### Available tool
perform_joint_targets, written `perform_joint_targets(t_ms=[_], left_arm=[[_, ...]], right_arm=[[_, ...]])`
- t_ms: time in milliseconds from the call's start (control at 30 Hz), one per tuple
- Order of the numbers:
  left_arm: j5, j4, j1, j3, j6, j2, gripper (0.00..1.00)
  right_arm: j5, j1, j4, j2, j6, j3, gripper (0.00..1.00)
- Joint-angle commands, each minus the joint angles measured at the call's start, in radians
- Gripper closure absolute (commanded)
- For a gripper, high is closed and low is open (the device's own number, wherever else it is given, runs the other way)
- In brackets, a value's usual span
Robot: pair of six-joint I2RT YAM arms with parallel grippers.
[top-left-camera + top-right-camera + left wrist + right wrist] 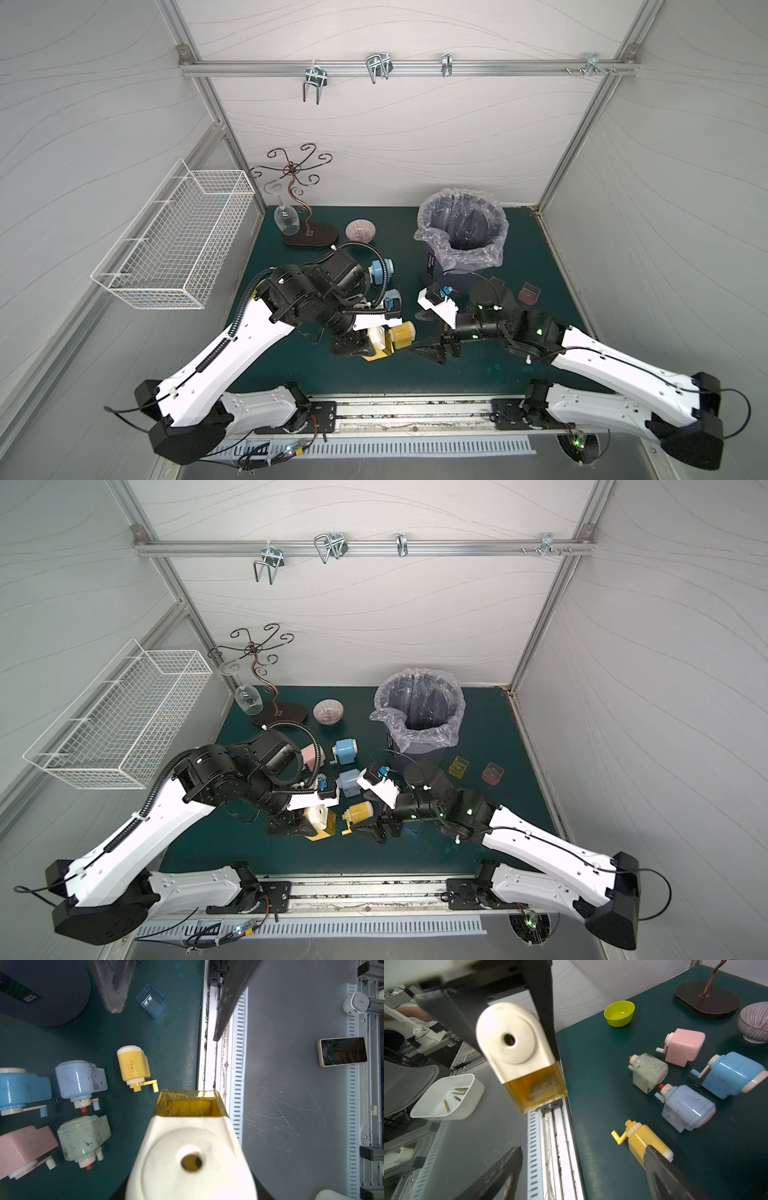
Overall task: Take out the pencil sharpener tray and clean the shavings
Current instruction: Open the container of the pencil sharpener.
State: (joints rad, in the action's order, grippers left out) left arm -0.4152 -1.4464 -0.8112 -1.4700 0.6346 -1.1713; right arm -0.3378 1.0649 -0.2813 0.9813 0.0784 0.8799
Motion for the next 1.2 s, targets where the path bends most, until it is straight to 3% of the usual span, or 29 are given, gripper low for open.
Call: perform_joint_targets(t_ms=[0, 167, 267, 367, 533, 767, 1167], left_arm=[[-0.015, -0.025, -0.029, -0.047, -0.025, -0.005, 1.00], [-0.005, -0.009, -0.055, -0.061, -0.046, -0.014, 1.00], [-0.005, -0.005, -0.060, -0.064, -0.046, -0.013, 1.00], [-0.007, 0.006, -0.065, -0.061, -0.041, -0.011, 1.00], [-0.016, 0.020, -0.078, -0.062, -0.050, -0.020, 1.00], [-0.002, 0.026, -0.106, -0.040, -0.102, 0.002, 1.00], [0.031, 0.030, -0.156, -0.036, -0.160, 0.006, 1.00]], right_arm=[[0.051, 0.029, 0.036, -0.014, -0.020, 0.026, 0.08], [0.252, 0.125, -0.234, -0.088, 0.020, 0.143, 0.03], [0.464, 0.173, -0.469, -0.149, 0.160, 0.251, 0.03], [0.508, 0.217, -0.547, -0.221, 0.233, 0.274, 0.04], [0.441, 0.283, -0.228, -0.335, 0.150, 0.046, 0.04], [0.335, 0.308, 0.151, -0.175, 0.008, -0.077, 0.01], [0.210, 0.296, 0.384, -0.064, -0.011, -0.123, 0.03]])
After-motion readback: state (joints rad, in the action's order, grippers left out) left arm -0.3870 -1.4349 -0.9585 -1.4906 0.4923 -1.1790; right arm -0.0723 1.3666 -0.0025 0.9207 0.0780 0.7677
